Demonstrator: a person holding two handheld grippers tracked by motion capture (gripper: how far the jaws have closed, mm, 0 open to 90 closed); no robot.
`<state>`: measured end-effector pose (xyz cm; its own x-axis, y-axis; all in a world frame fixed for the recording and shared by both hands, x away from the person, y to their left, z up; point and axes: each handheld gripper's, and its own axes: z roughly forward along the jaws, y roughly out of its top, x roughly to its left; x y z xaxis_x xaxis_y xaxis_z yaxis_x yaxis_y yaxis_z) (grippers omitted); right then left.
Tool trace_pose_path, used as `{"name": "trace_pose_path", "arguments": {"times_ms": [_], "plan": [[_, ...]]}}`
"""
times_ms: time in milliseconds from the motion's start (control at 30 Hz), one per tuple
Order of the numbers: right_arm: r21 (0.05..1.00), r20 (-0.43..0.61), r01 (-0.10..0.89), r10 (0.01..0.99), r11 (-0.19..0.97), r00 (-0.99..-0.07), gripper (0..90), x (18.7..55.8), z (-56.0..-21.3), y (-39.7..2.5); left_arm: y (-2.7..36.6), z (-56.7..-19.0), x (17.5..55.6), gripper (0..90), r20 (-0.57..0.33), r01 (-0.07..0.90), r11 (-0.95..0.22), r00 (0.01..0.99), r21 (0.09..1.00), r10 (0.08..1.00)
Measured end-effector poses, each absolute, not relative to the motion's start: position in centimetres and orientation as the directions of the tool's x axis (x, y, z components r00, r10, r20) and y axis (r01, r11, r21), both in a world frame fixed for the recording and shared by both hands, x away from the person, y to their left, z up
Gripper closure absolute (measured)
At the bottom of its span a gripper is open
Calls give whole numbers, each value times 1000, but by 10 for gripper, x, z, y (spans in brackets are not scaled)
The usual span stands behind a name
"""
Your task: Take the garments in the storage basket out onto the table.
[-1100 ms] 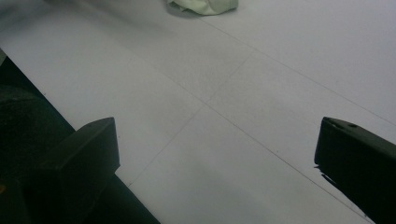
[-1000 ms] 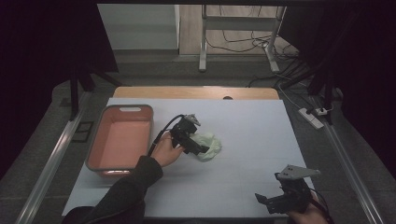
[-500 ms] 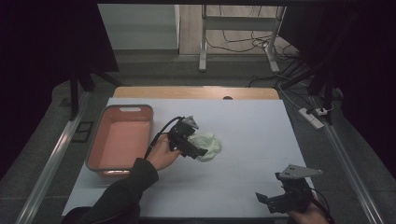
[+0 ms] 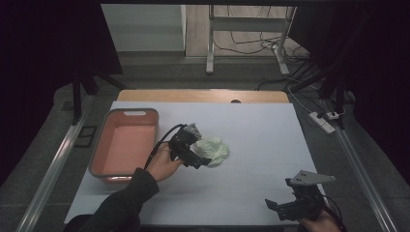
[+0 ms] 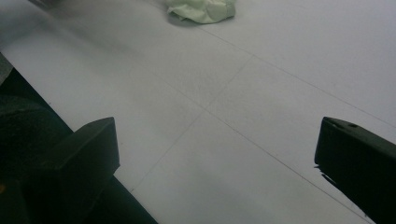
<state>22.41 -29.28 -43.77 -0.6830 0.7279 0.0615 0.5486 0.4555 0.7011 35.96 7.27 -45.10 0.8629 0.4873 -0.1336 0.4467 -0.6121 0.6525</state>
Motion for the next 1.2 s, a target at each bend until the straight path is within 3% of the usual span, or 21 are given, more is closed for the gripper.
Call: {"name": "trace_pose_path", "arguments": {"times_ms": [1200], "plan": [[711,37,534,733,458,-679,0,222,-437,-291,143,-439,322,0,-211,531,-494,798,688,565]]}}
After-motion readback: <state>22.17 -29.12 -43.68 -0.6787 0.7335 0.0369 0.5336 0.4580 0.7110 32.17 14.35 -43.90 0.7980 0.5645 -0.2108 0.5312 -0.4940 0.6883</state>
